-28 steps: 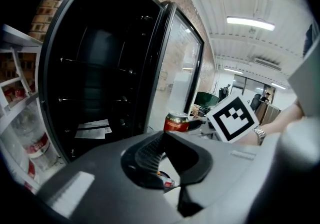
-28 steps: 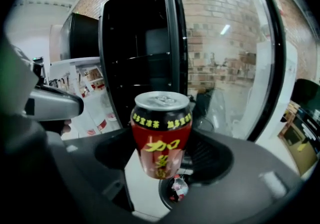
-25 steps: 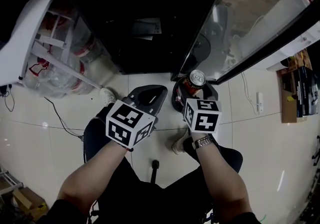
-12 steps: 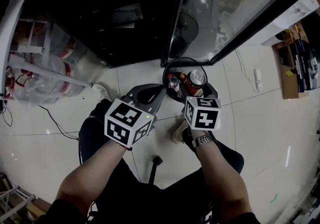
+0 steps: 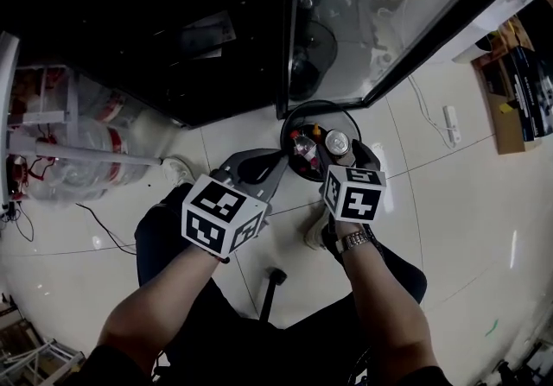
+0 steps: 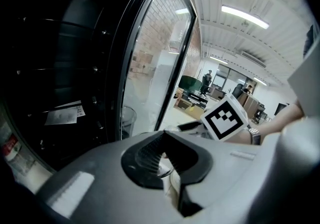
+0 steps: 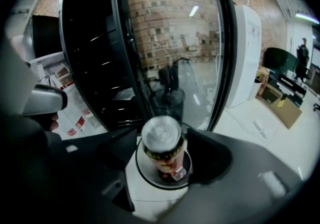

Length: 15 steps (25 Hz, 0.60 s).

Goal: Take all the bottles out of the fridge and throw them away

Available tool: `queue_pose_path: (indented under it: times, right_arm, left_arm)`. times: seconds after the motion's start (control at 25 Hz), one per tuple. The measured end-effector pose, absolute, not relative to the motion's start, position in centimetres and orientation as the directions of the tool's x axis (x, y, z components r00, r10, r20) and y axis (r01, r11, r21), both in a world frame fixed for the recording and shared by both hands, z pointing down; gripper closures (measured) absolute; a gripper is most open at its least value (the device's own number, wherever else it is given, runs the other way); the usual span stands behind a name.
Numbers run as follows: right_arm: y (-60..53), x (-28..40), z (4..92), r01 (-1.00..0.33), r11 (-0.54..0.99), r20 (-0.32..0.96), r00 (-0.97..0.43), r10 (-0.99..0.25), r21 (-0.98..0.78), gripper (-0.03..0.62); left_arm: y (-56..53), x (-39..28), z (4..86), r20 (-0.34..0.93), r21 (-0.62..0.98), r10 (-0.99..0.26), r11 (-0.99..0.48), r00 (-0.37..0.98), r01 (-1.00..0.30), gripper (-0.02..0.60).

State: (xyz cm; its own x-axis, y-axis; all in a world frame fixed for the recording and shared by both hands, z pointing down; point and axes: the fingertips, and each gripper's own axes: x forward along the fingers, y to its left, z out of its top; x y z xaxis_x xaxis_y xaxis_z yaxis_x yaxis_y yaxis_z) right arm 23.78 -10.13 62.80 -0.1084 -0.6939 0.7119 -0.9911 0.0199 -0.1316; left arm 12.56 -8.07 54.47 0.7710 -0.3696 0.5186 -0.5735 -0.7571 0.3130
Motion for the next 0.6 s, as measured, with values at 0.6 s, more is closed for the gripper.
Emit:
queue_pose_path:
  times: [0.6]
  right_arm:
    - [-11.5,24.3,62.2,-0.987,-0.054,0.697,-0.067,-0.714,-0.150,0.299]
  left_arm:
    - [-10.2,13.5,54.4,0.522,0.312,-0.302,-0.803,0.797,-0.509,0.578]
